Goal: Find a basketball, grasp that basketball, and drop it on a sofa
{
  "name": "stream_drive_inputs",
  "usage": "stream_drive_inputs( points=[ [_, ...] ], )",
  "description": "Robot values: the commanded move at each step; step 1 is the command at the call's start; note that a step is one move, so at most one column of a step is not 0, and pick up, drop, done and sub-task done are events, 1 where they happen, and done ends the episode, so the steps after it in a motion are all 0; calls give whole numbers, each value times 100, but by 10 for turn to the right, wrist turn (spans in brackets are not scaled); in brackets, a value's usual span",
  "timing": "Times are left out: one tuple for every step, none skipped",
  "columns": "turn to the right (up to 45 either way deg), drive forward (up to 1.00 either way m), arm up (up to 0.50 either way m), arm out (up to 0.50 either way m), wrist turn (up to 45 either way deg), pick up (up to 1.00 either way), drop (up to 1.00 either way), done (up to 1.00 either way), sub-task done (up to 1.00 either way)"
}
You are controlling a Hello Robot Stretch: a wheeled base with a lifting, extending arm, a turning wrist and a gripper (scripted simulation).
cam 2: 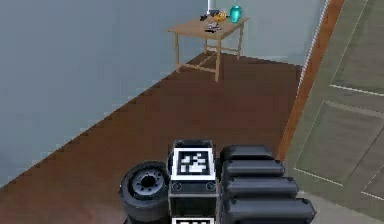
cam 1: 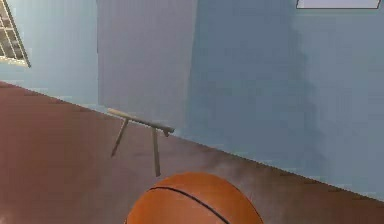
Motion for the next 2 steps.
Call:
stream_drive_inputs(
  points=[
    [0, 45, 0, 0, 0, 0, 0, 0, 0],
    [-450, 0, 0, 0, 0, 0, 0, 0, 0]
  ],
)
